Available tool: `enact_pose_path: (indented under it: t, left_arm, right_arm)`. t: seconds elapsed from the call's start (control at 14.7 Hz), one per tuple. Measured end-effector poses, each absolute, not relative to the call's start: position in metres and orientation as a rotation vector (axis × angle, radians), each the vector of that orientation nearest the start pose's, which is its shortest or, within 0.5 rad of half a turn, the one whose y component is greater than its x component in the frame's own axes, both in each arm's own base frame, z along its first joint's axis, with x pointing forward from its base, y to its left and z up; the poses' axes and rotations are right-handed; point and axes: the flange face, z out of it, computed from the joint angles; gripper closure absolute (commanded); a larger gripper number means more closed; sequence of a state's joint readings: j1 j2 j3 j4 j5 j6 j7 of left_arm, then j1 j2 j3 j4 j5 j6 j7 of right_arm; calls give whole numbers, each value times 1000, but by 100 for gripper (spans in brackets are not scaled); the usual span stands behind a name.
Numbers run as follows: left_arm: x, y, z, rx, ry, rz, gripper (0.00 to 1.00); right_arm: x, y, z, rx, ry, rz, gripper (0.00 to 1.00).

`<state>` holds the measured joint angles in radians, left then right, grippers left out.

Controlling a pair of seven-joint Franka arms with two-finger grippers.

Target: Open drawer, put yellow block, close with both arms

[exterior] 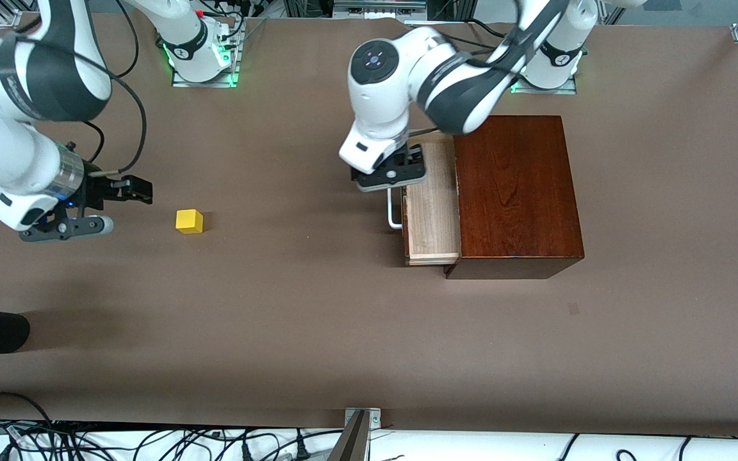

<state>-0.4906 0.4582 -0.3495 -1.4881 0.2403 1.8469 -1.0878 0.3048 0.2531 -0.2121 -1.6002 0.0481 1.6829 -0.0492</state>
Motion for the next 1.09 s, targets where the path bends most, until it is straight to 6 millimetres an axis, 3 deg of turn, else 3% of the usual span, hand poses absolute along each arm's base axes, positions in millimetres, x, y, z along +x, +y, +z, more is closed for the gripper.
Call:
enact_pose_path:
  t: [0.41, 0.61, 0.96, 1.09]
  left_arm:
    - [542, -345, 485, -2977, -217, 48, 0]
    - [562, -272, 519, -3027, -125, 124, 0]
    - [575, -164, 565, -3069, 65, 156, 0]
    - [580, -109, 577, -3108, 113, 154, 0]
  right_arm:
    - [614, 79, 419, -3129, -219, 396, 0]
    - [607, 76, 393, -3126, -211, 431, 0]
    - [592, 70, 333, -3137, -198, 359, 0]
    - [585, 67, 310, -3145, -193, 299, 0]
